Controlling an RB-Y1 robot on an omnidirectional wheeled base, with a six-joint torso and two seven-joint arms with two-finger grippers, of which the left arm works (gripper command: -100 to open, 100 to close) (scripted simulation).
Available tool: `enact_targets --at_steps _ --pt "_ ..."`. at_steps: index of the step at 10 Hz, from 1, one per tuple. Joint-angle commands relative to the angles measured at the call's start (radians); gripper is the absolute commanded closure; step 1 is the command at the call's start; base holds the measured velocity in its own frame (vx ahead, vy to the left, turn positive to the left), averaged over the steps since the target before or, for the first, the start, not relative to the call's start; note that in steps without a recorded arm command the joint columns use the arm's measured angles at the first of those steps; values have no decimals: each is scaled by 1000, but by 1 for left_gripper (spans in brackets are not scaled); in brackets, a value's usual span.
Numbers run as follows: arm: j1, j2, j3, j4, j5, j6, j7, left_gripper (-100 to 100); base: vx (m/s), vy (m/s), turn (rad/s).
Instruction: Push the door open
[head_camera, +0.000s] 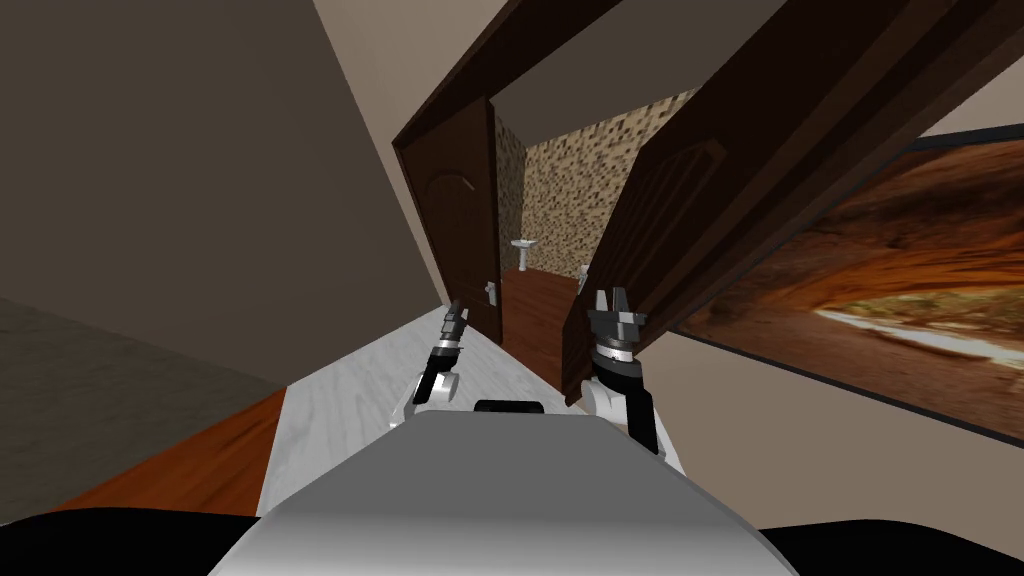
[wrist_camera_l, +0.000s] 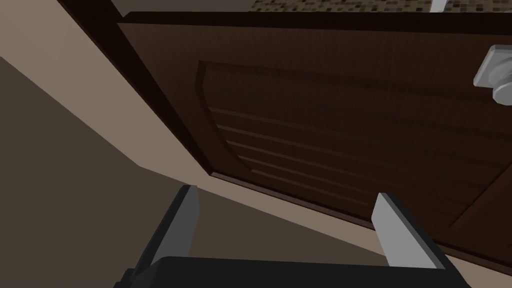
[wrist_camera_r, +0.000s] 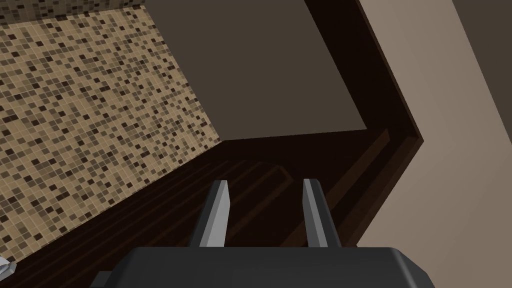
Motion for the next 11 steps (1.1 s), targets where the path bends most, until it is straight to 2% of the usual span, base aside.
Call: enact_targets --at_steps 1,4,7,8,9,11 --pt "-17 5 -8 30 0 8 3 -100 87 110 -85" --pt "-60 14 -37 117 -2 25 8 -100 78 157 -127" --pt "-86 18 -55 171 -4 36 11 -100 90 150 -97" --pt "-103 19 -67 206 -5 43 13 -100 68 140 -136" --pt "-103 19 -67 206 -5 43 13 -100 63 118 -57" --pt "-120 21 -79 242 -6 50 15 -100 50 89 -66"
